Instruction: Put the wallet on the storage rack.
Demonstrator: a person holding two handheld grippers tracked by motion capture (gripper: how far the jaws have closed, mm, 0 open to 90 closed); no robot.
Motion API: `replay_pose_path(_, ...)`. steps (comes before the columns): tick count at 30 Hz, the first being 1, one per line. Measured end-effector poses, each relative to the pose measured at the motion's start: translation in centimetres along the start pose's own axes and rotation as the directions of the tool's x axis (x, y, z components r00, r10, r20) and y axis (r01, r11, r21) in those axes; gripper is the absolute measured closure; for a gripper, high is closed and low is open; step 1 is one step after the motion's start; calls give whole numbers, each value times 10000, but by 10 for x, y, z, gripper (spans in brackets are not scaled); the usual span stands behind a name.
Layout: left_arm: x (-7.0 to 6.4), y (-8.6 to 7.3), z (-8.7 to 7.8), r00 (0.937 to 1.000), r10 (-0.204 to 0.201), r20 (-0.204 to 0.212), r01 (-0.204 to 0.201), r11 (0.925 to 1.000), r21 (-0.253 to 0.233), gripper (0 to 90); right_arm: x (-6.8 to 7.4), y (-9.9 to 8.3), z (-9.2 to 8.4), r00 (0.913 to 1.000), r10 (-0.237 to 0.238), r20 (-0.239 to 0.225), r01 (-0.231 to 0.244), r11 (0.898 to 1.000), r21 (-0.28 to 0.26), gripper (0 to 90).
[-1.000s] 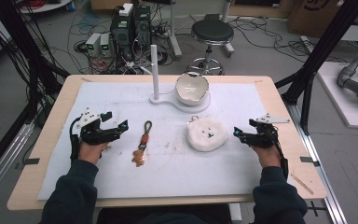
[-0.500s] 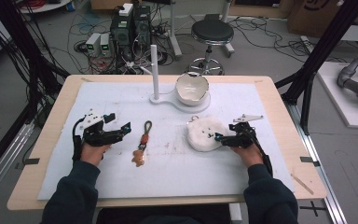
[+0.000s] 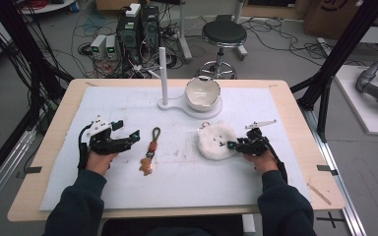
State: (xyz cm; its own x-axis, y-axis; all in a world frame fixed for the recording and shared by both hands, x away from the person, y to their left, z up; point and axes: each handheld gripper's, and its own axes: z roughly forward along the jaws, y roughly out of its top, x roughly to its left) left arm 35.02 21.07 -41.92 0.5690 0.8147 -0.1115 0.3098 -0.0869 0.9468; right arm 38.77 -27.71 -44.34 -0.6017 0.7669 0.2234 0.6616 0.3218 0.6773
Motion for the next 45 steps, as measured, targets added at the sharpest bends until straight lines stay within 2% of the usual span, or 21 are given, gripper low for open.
replay_pose_path(3, -2, 0, 1, 9999, 28, 98, -29, 10000, 49, 224, 1, 1, -5, 9999, -113, -129, 111, 9997, -195, 766)
replay_pose_path(6, -5, 0, 3, 9980, 16, 637, -16, 10000, 4, 306, 8, 3, -10, 9983, -515, -280, 496, 9966, -653, 772)
replay_pose_path(9, -11, 1, 7, 9941, 35, 1084, -43, 10000, 70, 333, 21, 5, -18, 9892, -1343, -595, 1240, 9806, -1520, 772)
replay_pose_path(10, -12, 2, 9, 9917, 8, 1284, -23, 9999, 111, 333, 21, 5, -18, 9892, -1343, -595, 1240, 9806, -1520, 772)
replay_pose_path(12, -21, 4, 14, 9823, -114, 1872, 92, 9999, 126, 326, 31, 7, -21, 9811, -1750, -824, 1554, 9667, -2033, 772)
replay_pose_path(13, -21, 4, 14, 9823, -114, 1872, 92, 9999, 126, 320, 34, 8, -21, 9782, -1865, -913, 1632, 9623, -2174, 772)
replay_pose_path(14, -25, 5, 16, 9778, -211, 2087, 177, 9997, 180, 320, 34, 8, -21, 9782, -1865, -913, 1632, 9623, -2174, 772)
replay_pose_path(15, -29, 5, 18, 9731, -209, 2293, 168, 9997, 199, 317, 40, 10, -22, 9716, -2130, -1032, 1825, 9518, -2466, 772)
replay_pose_path(16, -38, 6, 23, 9585, -132, 2849, 40, 9995, 327, 317, 43, 11, -22, 9681, -2269, -1058, 1939, 9468, -2569, 772)
replay_pose_path(17, -38, 6, 23, 9585, -132, 2849, 40, 9995, 327, 316, 47, 12, -22, 9657, -2358, -1087, 2003, 9430, -2658, 772)
replay_pose_path(18, -49, 4, 30, 9459, 49, 3244, -248, 9980, 573, 311, 49, 12, -22, 9626, -2472, -1112, 2090, 9380, -2765, 771)
replay_pose_path(20, -59, 3, 37, 9345, 94, 3559, -370, 9968, 709, 311, 54, 13, -21, 9562, -2653, -1241, 2208, 9313, -2896, 771)
replay_pose_path(27, -76, 1, 54, 9148, -121, 4037, -359, 9932, 1110, 282, 66, 16, -20, 9380, -2977, -1776, 2277, 9155, -3318, 771)
replay_pose_path(31, -79, 1, 55, 8920, -420, 4501, -95, 9937, 1116, 372, 70, 16, -19, 9328, -3177, -1703, 2506, 9111, -3273, 770)
replay_pose_path(33, -83, 0, 57, 8866, -349, 4612, -228, 9927, 1188, 466, 73, 17, -18, 9279, -3267, -1794, 2562, 9087, -3296, 771)
replay_pose_path(35, -86, -1, 57, 8969, -123, 4421, -509, 9901, 1309, 603, 77, 18, -17, 9204, -3500, -1742, 2784, 8996, -3364, 771)
replay_pose_path(37, -85, 0, 55, 9000, 130, 4358, -722, 9902, 1194, 731, 81, 17, -16, 9129, -3745, -1622, 3069, 8920, -3319, 768)
replay_pose_path(38, -85, 0, 55, 9000, 130, 4358, -722, 9902, 1194, 754, 81, 17, -15, 9103, -3820, -1592, 3172, 8911, -3244, 760)
replay_pose_path(41, -85, 3, 50, 8975, 574, 4373, -964, 9930, 676, 778, 77, 17, -12, 9191, -3518, -1775, 2890, 9080, -3032, 655)
replay_pose_path(44, -85, 4, 47, 8860, 837, 4560, -1080, 9938, 276, 784, 68, 17, -6, 9405, -2674, -2094, 2108, 9430, -2576, 425)
replay_pose_path(45, -85, 4, 47, 8860, 837, 4560, -1080, 9938, 276, 785, 68, 17, -6, 9405, -2674, -2094, 2108, 9430, -2576, 425)
